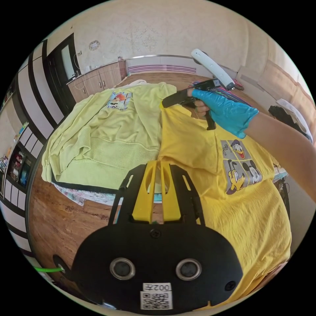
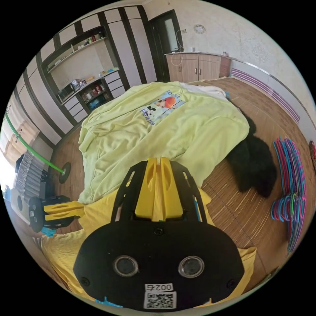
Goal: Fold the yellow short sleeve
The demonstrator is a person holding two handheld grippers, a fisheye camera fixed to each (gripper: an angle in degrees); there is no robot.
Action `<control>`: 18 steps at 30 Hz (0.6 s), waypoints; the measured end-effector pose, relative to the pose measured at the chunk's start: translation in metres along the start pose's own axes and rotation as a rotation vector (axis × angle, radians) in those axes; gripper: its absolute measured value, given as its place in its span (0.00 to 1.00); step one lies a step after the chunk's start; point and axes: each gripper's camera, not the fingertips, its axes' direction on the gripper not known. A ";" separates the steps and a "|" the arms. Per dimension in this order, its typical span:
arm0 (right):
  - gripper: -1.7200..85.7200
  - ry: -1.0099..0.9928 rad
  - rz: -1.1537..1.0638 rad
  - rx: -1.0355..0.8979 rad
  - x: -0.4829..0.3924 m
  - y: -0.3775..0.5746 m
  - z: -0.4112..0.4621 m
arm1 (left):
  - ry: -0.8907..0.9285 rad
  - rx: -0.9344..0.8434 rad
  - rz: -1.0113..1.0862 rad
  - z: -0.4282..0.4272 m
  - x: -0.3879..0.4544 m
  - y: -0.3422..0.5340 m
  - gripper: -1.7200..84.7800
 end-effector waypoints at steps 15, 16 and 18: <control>0.10 0.025 -0.073 -0.051 0.000 0.077 -0.023 | 0.005 -0.018 -0.021 -0.005 -0.022 0.004 0.01; 0.09 0.021 -0.061 -0.037 -0.002 0.078 -0.018 | 0.004 -0.019 -0.022 -0.005 -0.023 0.004 0.01; 0.07 0.034 -0.043 -0.021 -0.003 0.078 -0.008 | -0.001 -0.022 -0.020 -0.006 -0.025 0.004 0.01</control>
